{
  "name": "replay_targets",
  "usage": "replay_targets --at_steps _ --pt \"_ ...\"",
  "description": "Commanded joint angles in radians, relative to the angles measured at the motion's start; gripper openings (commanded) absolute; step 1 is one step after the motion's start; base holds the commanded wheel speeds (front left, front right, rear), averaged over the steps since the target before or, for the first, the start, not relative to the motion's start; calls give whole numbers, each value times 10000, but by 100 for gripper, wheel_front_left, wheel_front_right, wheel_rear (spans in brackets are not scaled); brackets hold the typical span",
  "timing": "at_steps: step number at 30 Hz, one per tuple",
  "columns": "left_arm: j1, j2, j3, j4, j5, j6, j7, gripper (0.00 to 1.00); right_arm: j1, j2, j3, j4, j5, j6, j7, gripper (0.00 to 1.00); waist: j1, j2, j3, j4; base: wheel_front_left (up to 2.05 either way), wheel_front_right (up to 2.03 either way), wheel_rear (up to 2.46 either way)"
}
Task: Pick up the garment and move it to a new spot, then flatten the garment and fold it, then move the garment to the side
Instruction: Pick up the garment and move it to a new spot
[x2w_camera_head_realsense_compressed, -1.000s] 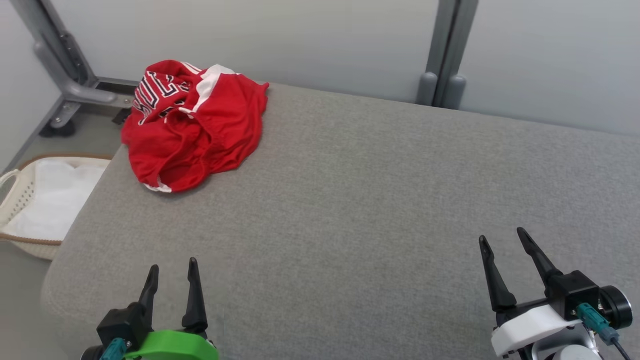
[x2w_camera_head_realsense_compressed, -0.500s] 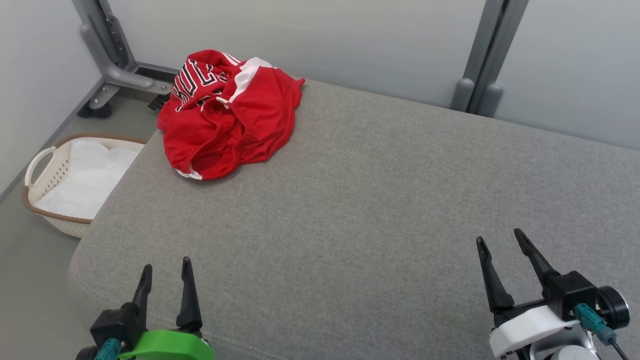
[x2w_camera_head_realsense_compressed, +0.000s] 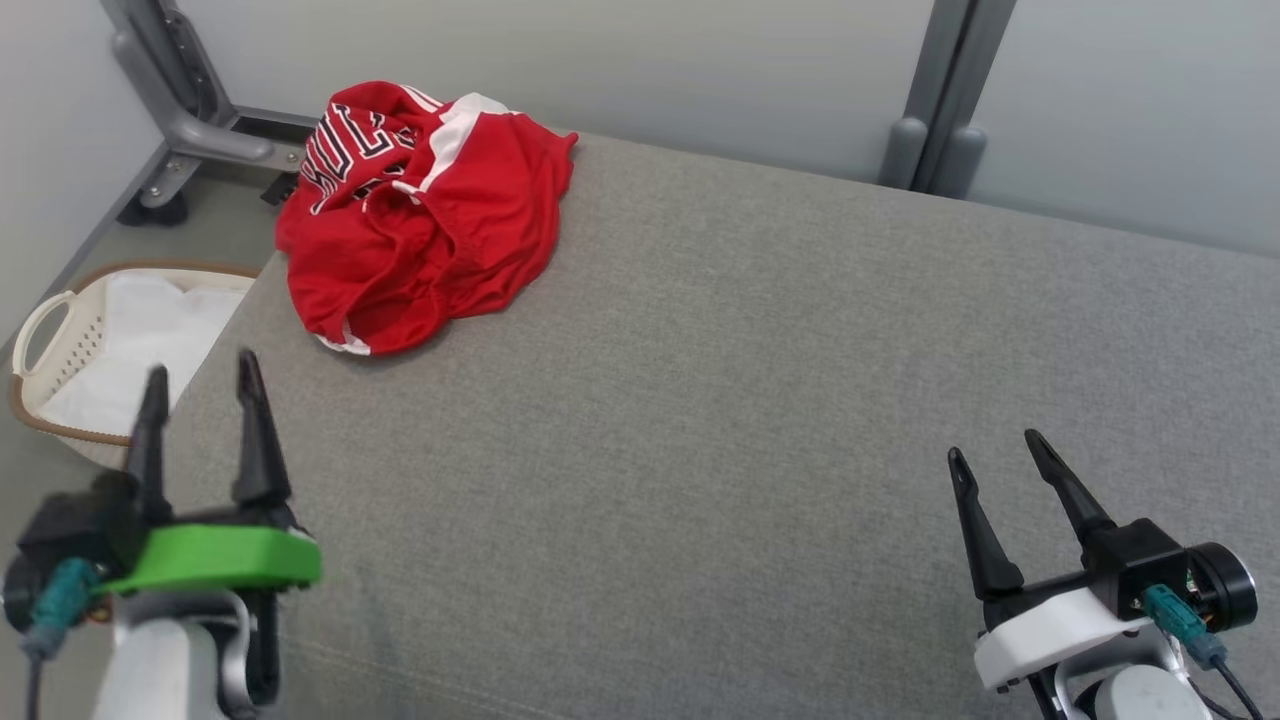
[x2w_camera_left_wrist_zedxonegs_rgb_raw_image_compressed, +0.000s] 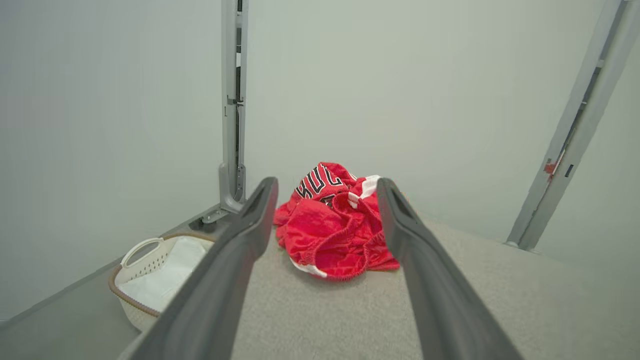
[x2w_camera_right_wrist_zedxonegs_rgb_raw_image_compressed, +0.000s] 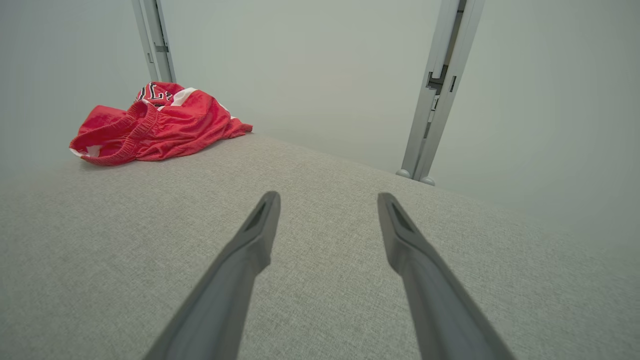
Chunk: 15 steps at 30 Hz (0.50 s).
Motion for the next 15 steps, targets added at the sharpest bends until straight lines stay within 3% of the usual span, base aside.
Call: replay_targets --at_steps 1,7,12,15 --pt "-604 277 125 -25 1 -94 -3 100 -162 -45 47 -53 -144 -6 -53 100 0 0 289 -287 0 0 0" --pt "-3142 1525 612 588 -578 -250 868 100 -619 -46 182 -224 -448 -8 -51 100 0 0 1029 -1007 0 0 0" --pt "-4949 2583 579 1731 -1156 -341 2403 100 -1062 -53 372 -377 -863 -8 -51 100 0 0 1957 -1712 0 0 0" --pt "-5766 2890 619 2498 -1676 -385 3281 100 -1335 -45 339 -461 -1057 -8 -51 100 0 0 2550 -2046 0 0 0"
